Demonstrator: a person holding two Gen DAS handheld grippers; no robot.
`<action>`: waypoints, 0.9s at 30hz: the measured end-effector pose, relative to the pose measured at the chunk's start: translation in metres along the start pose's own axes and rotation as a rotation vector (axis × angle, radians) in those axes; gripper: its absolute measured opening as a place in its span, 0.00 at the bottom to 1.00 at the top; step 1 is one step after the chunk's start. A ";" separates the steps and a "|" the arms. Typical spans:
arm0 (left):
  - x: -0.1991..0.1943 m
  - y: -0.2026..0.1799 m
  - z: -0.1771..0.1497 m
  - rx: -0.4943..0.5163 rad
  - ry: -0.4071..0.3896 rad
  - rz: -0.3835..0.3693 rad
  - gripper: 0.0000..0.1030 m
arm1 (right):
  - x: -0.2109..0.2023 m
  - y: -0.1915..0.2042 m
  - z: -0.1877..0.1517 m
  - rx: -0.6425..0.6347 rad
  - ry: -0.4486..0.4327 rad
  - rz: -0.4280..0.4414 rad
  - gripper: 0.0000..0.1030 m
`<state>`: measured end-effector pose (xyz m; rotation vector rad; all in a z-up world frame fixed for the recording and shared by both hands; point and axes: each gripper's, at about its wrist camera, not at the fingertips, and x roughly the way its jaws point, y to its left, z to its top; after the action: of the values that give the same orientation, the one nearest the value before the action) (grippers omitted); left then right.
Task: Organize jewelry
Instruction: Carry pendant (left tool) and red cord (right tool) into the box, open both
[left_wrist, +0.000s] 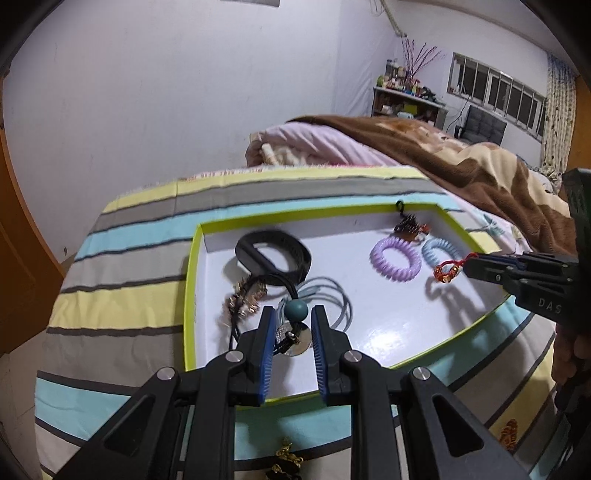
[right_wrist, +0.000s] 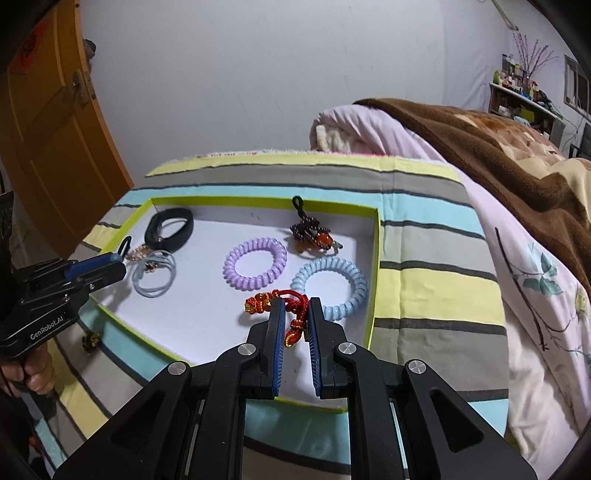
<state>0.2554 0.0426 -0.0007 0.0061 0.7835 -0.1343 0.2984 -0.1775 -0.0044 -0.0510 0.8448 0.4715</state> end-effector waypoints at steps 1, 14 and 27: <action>0.003 0.000 -0.001 0.000 0.008 -0.002 0.20 | 0.002 0.000 0.000 -0.004 0.005 -0.001 0.12; 0.012 0.005 -0.005 -0.040 0.041 -0.049 0.20 | 0.012 0.003 -0.003 -0.016 0.044 -0.017 0.15; -0.017 0.001 -0.014 -0.047 -0.001 -0.056 0.31 | -0.022 0.011 -0.012 -0.018 -0.015 0.006 0.22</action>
<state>0.2338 0.0468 0.0009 -0.0610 0.7864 -0.1691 0.2725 -0.1784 0.0052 -0.0613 0.8263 0.4851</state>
